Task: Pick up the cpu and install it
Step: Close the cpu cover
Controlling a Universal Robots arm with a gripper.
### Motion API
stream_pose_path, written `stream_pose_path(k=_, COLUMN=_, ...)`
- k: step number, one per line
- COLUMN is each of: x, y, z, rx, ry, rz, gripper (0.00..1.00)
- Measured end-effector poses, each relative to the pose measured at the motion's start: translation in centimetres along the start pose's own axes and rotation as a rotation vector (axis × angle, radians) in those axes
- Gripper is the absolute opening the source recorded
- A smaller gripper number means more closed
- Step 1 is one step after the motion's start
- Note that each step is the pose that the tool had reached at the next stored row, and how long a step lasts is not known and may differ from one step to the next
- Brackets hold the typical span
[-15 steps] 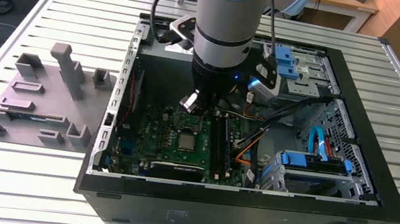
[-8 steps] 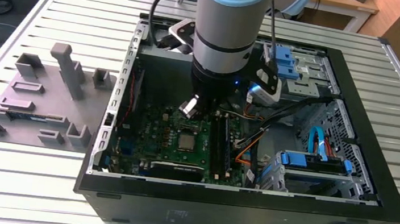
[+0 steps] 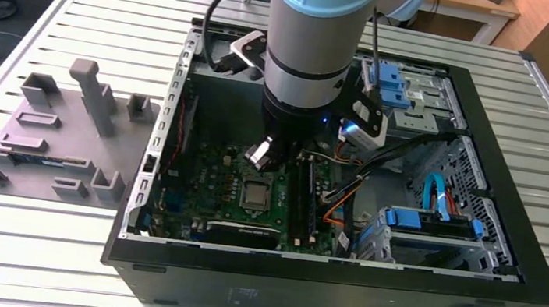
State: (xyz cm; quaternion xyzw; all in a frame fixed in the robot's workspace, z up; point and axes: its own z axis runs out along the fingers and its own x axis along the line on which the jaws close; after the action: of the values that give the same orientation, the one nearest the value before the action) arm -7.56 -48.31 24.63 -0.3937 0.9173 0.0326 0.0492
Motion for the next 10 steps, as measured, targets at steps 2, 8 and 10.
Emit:
stream_pose_path(k=2, x=-0.05, y=0.04, z=0.03, rx=0.0018, ry=0.002, rz=0.0, gripper=0.11)
stream_pose_path(k=8, x=-0.13, y=0.12, z=0.04, rx=0.0051, ry=0.0055, rz=-0.001, gripper=0.11)
stream_pose_path(k=10, x=-0.13, y=0.13, z=0.06, rx=0.0046, ry=0.0077, rz=0.0, gripper=0.11)
